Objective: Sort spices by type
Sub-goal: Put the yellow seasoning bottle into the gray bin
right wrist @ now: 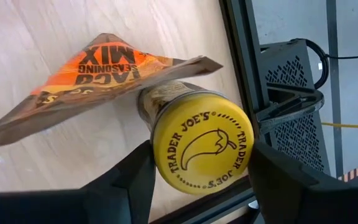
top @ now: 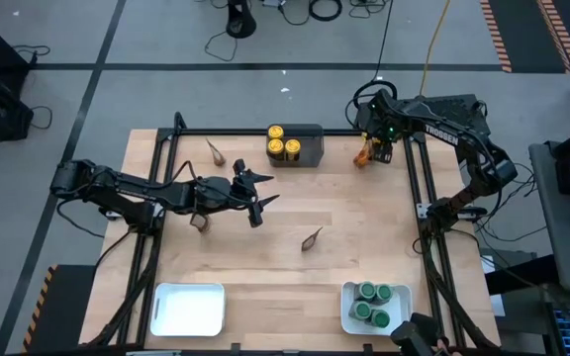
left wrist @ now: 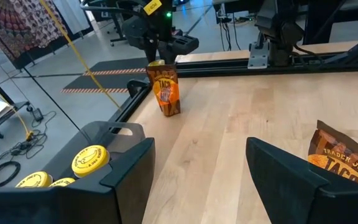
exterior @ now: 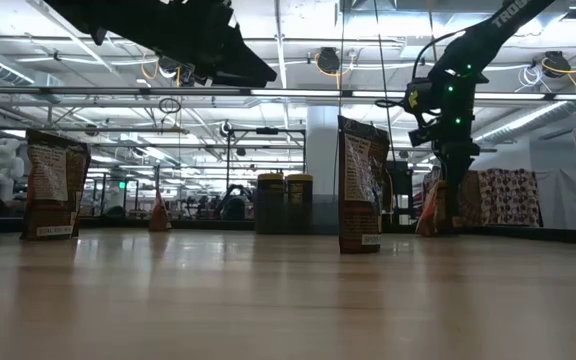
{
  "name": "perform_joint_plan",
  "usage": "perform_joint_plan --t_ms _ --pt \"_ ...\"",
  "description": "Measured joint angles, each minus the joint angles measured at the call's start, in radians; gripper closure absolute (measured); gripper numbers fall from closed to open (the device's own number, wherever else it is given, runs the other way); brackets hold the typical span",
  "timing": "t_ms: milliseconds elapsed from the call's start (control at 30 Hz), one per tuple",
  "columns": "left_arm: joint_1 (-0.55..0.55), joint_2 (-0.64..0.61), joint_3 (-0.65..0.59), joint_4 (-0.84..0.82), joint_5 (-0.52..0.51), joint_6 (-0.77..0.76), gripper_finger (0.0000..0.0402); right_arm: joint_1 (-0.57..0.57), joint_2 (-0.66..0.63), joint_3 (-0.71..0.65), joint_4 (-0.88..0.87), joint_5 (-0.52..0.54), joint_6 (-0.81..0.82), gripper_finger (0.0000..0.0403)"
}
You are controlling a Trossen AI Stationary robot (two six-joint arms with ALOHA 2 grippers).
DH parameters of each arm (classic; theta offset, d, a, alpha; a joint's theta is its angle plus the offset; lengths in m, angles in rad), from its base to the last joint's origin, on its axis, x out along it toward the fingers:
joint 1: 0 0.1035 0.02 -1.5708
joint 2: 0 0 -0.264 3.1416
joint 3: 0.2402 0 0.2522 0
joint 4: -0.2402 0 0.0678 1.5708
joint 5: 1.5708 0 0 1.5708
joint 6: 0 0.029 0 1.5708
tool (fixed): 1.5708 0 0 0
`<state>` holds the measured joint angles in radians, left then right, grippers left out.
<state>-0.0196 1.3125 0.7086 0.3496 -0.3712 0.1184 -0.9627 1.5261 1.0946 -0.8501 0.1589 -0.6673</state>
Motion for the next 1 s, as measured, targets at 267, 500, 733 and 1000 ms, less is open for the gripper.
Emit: perform_joint_plan --t_ms 267,500,733,1000 --pt "0.000 0.000 0.000 0.000 0.000 0.000 0.0147 0.000 0.000 0.000 -0.001 -0.001 0.001 0.0198" --pt "0.000 0.000 0.000 0.000 0.000 0.000 0.0147 0.001 0.001 0.020 -0.031 -0.003 0.059 0.0205" --pt "0.000 0.000 0.000 0.000 0.000 0.000 0.0147 0.001 0.001 0.118 -0.109 0.002 0.128 0.0206" --pt "0.000 0.000 0.000 0.000 0.000 0.001 0.0147 0.027 0.001 0.275 -0.145 0.075 0.198 0.0205"
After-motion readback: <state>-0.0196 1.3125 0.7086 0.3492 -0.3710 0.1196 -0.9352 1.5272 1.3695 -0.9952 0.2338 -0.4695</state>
